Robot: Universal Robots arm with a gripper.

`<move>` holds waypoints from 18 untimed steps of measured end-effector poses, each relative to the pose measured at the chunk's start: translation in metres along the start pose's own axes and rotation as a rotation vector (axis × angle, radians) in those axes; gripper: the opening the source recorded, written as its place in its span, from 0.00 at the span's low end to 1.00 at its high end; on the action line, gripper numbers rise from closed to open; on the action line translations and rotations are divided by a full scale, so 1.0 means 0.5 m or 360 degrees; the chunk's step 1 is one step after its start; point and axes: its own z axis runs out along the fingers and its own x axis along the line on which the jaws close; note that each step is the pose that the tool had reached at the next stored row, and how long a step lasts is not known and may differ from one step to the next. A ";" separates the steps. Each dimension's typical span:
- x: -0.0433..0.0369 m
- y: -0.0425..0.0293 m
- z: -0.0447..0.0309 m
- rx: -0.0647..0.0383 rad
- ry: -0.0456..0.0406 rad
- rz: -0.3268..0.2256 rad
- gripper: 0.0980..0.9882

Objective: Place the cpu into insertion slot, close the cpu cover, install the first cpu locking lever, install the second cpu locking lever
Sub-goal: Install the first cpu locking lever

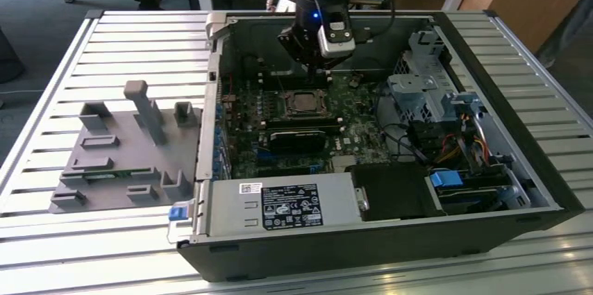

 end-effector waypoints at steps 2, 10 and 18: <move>0.000 0.000 0.000 0.0000 0.0000 -0.0042 0.01; 0.001 0.000 0.000 0.0000 0.0002 -0.0208 0.01; 0.001 0.000 0.000 0.0001 0.0004 -0.0366 0.01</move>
